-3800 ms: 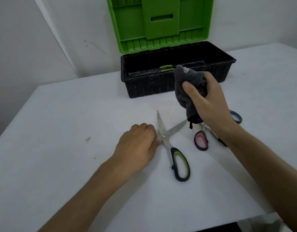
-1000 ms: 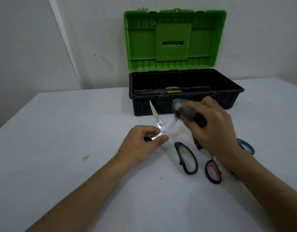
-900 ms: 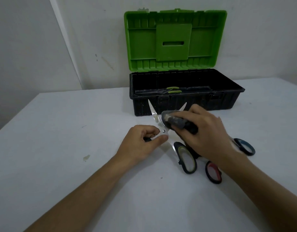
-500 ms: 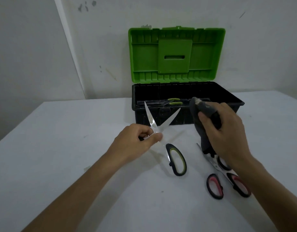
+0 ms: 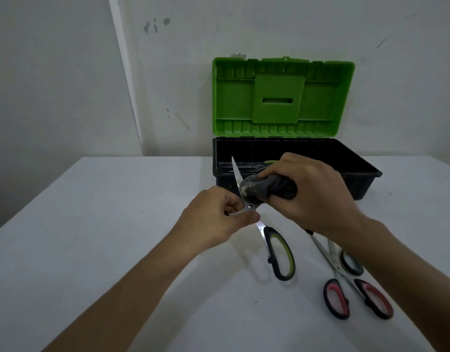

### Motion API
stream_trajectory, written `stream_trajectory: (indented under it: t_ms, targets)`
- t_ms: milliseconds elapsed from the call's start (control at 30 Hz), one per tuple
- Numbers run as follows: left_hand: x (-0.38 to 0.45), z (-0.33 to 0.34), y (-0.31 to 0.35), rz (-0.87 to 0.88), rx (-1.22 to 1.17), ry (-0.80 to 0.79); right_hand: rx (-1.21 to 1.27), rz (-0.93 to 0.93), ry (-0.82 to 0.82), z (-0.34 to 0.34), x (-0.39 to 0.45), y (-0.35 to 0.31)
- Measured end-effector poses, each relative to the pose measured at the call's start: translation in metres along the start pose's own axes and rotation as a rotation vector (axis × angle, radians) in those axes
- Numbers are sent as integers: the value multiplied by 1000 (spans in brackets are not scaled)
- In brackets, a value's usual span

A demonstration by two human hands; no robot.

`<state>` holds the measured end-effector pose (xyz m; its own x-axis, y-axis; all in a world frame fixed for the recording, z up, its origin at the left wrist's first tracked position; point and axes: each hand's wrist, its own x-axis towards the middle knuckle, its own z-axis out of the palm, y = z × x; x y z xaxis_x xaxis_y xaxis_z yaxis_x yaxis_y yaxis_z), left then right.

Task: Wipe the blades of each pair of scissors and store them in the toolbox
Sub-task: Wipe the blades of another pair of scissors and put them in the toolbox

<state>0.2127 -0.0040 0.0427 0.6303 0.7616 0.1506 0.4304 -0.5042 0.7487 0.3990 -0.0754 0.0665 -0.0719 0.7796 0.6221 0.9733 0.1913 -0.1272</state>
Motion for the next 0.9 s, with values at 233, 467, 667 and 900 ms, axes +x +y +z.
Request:
stream_trajectory:
  t_ms: [233, 467, 667, 900]
  targets:
    - [0, 5, 2, 20, 45, -29, -10, 188, 236, -4, 9, 10]
    - [1, 2, -5, -28, -130, -68, 106, 92, 157, 10, -24, 6]
    - [-1, -2, -7, -21, -160, -111, 225, 377, 317, 8, -29, 44]
    - [0, -14, -1, -94, -250, -167, 277, 208, 363, -6, -40, 29]
